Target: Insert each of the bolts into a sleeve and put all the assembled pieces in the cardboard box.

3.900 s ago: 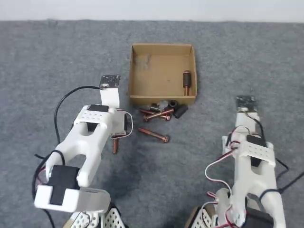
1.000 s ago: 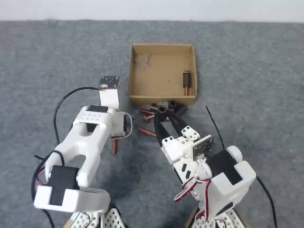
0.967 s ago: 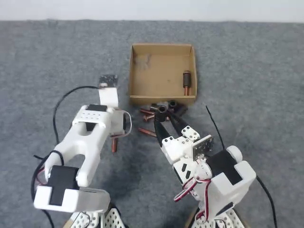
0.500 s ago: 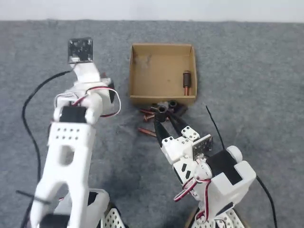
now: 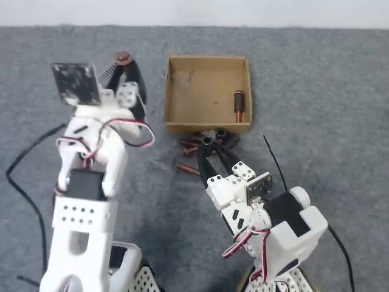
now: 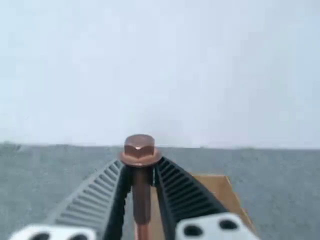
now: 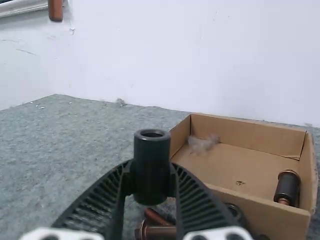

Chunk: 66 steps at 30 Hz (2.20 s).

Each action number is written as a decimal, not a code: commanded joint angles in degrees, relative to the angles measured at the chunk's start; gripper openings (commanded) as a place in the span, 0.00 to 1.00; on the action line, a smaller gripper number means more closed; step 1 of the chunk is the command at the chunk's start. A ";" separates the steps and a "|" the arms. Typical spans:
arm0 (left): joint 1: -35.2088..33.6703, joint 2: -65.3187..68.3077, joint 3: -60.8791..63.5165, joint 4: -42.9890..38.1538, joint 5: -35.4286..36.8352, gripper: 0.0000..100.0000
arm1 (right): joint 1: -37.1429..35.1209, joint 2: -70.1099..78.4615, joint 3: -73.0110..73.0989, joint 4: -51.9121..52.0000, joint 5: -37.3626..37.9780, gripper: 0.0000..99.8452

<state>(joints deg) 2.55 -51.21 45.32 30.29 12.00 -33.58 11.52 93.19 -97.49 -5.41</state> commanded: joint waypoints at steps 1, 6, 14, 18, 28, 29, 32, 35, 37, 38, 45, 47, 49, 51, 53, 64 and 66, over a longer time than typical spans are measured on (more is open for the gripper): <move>3.78 -6.07 3.12 -2.29 -0.53 0.01 | 0.13 -0.40 1.23 0.04 -0.44 0.01; 11.43 -12.57 12.53 -9.05 -0.53 0.01 | -0.04 -0.40 1.23 0.13 -0.44 0.01; 18.90 -19.34 18.59 -10.81 -0.44 0.01 | -0.13 -0.40 1.23 0.13 -0.35 0.01; 21.01 -19.60 20.79 -10.81 -0.44 0.01 | -0.13 -0.40 1.23 0.13 -0.35 0.01; 25.32 -19.43 22.29 -11.16 -0.44 0.01 | -0.22 -0.40 1.23 0.13 -0.35 0.01; 25.32 -19.43 22.20 -11.16 -0.44 0.01 | -0.22 -0.40 1.23 0.13 -0.35 0.01; 24.88 -19.16 22.55 -15.12 -0.44 0.01 | -0.22 -0.40 1.23 0.13 -0.35 0.01; 23.65 -14.68 20.97 -18.81 -0.44 0.01 | -0.22 -0.40 1.23 0.13 -0.35 0.01; 23.38 -10.37 18.07 -17.76 -0.44 0.01 | -0.22 -0.40 1.23 0.13 -0.35 0.01; 23.38 -8.53 17.01 -17.23 -0.44 0.01 | -0.22 -0.40 1.23 0.13 -0.35 0.01; 23.74 -6.07 15.60 -16.00 -0.44 0.01 | -0.22 -0.40 1.23 0.13 -0.35 0.01; 23.74 -6.07 16.22 -16.09 -0.44 0.01 | -0.22 -0.40 1.23 0.13 -0.35 0.01; 23.82 -6.07 16.40 -16.09 -0.44 0.01 | -0.22 -0.40 1.23 0.13 -0.35 0.01; 23.65 -5.98 16.40 -16.09 -0.44 0.01 | -0.22 -0.40 1.23 0.13 -0.35 0.01; 23.47 -5.98 16.48 -16.62 -0.44 0.01 | -0.22 -0.40 1.23 0.13 -0.35 0.01; 23.56 0.79 17.27 -22.24 -0.62 0.01 | -0.22 -0.40 1.23 0.13 -0.35 0.01; 23.56 1.05 17.27 -22.24 -0.62 0.01 | -0.22 -0.40 1.23 0.13 -0.35 0.01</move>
<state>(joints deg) 26.29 -50.07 65.27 10.24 12.09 -33.58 11.52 93.19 -97.49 -5.41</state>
